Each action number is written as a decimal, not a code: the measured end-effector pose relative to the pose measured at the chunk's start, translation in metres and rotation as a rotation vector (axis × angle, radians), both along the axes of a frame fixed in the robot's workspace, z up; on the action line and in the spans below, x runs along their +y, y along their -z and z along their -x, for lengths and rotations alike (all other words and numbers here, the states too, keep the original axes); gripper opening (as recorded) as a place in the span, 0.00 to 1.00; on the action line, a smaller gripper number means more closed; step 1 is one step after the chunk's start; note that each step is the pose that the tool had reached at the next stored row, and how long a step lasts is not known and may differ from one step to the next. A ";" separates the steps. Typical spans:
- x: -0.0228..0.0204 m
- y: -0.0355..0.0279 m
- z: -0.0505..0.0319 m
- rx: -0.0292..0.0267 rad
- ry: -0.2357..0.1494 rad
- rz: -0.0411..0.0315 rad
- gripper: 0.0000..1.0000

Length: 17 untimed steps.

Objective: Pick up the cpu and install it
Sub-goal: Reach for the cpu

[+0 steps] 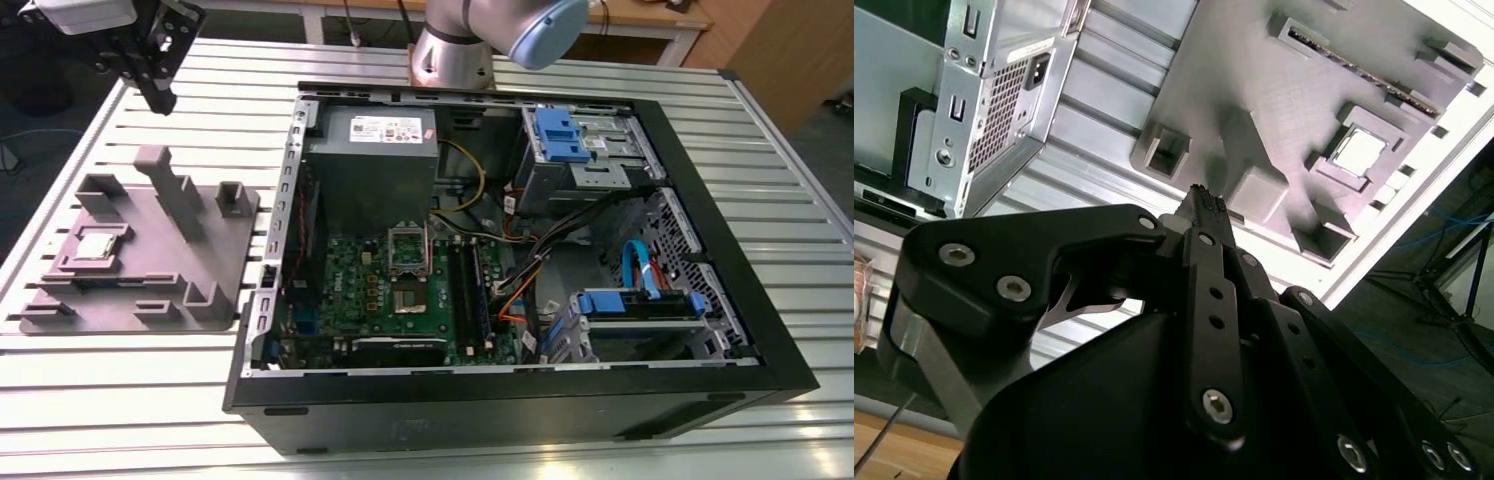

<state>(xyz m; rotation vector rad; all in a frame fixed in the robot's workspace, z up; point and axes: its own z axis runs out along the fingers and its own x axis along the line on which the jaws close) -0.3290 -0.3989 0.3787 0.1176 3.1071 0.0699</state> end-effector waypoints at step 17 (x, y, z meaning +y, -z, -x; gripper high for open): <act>0.0000 0.0049 0.0203 -0.0001 0.000 -0.0001 0.10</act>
